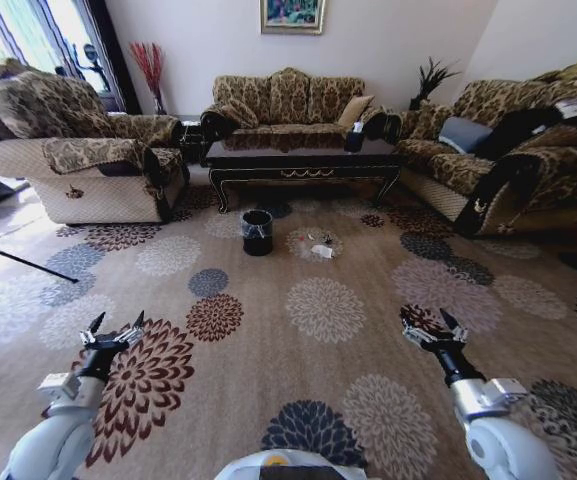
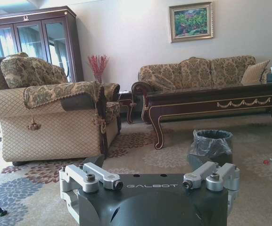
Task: Move to the front of the table and pick up the trash from the floor, then place it into the trash bin.
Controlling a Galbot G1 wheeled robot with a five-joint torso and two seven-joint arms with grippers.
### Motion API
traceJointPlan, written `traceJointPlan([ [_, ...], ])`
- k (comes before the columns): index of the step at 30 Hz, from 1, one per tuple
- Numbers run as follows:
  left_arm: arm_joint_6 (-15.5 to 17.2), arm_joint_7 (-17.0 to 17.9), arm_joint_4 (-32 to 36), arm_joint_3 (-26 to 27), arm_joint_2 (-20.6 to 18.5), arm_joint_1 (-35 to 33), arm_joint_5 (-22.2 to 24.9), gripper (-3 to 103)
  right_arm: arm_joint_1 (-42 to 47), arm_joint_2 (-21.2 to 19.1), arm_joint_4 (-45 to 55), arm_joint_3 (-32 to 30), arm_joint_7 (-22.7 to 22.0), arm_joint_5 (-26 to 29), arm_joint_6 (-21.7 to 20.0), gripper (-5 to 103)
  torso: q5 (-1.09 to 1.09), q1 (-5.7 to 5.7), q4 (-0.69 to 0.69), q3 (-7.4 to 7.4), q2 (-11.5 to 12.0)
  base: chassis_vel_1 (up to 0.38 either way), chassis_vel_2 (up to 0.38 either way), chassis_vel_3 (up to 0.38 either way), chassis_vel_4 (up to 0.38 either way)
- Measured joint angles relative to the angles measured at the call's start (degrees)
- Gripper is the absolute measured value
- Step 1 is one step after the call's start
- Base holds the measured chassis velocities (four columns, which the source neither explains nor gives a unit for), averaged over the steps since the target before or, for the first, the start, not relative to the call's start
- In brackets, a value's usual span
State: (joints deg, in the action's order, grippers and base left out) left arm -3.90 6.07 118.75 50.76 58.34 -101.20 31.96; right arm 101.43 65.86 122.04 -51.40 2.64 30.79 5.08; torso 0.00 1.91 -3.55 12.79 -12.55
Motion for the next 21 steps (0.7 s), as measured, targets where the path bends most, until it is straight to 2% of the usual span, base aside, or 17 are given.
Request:
traceJointPlan([
  [10, 0.08, 0.02, 0.02, -0.27, 0.26, -0.17, -0.17, 99, 0.17, 0.87, -1.19, 0.23, 0.39, -0.64, 0.68, 100, 0.00, -0.54, 0.00, -1.94, 2.49, 0.000, 0.000, 0.000, 0.000],
  [14, 0.08, 0.03, 0.02, -0.38, 0.27, -0.12, -0.21, 99, 0.06, 0.55, -0.83, 0.21, 0.21, 0.14, 0.42, 100, 0.00, -0.73, 0.00, -2.27, 3.00, 0.000, 0.000, 0.000, 0.000],
  [21, 0.00, 0.06, -0.19, -0.44, 0.27, -0.23, -0.31, 99, -0.25, 0.44, -0.76, -0.20, -0.18, 1.17, -0.07, 100, 0.00, -1.19, 0.00, -3.73, 4.91, 0.000, 0.000, 0.000, 0.000],
])
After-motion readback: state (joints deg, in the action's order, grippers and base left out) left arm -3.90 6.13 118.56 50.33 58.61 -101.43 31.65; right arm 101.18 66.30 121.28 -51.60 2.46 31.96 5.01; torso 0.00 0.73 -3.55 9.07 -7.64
